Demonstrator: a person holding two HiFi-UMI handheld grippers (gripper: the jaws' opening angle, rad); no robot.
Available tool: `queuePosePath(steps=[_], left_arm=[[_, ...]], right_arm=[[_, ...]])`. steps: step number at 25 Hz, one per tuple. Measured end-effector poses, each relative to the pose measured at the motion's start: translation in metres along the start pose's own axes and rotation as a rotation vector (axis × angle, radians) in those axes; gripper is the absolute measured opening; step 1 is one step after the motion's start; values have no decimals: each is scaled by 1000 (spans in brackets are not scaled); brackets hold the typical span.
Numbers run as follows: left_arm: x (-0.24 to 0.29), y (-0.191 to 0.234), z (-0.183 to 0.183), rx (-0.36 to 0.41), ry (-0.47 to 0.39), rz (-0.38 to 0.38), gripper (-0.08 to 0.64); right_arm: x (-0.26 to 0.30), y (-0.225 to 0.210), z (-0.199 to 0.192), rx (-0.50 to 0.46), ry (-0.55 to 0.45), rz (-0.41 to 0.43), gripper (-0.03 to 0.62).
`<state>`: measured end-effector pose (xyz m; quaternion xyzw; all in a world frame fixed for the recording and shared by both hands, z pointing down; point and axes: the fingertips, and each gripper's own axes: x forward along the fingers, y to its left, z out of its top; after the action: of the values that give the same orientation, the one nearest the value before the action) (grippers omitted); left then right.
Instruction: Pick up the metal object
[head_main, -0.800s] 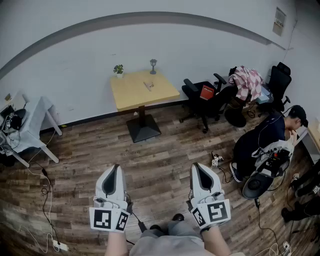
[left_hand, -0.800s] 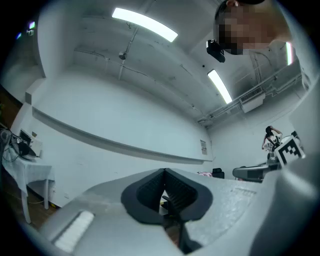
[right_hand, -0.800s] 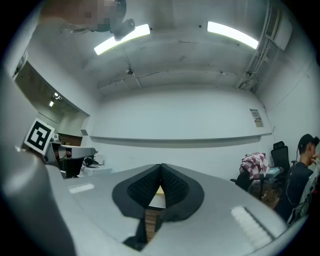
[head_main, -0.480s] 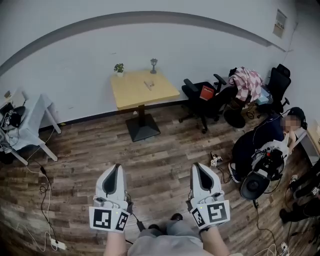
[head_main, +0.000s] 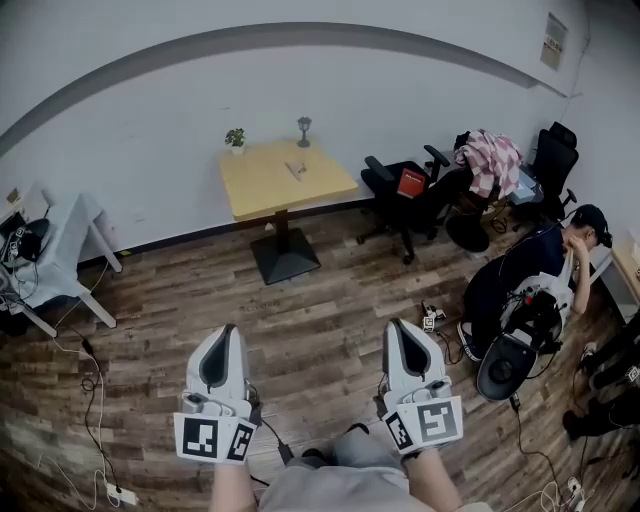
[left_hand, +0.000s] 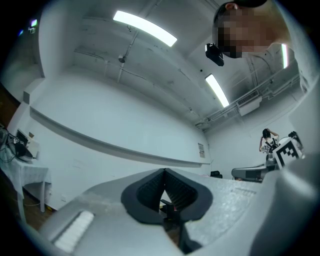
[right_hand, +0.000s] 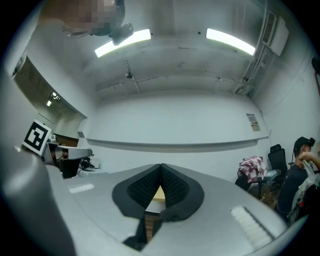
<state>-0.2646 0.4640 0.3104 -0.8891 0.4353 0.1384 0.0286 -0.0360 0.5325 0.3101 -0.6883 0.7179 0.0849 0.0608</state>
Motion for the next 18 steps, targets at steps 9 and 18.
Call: queuePosePath(steps=[9, 18], left_arm=[[25, 4, -18, -22, 15, -34, 3], [96, 37, -29, 14, 4, 7, 3]], right_arm=[[31, -5, -20, -1, 35, 22, 2], [117, -29, -30, 2, 7, 70, 2]])
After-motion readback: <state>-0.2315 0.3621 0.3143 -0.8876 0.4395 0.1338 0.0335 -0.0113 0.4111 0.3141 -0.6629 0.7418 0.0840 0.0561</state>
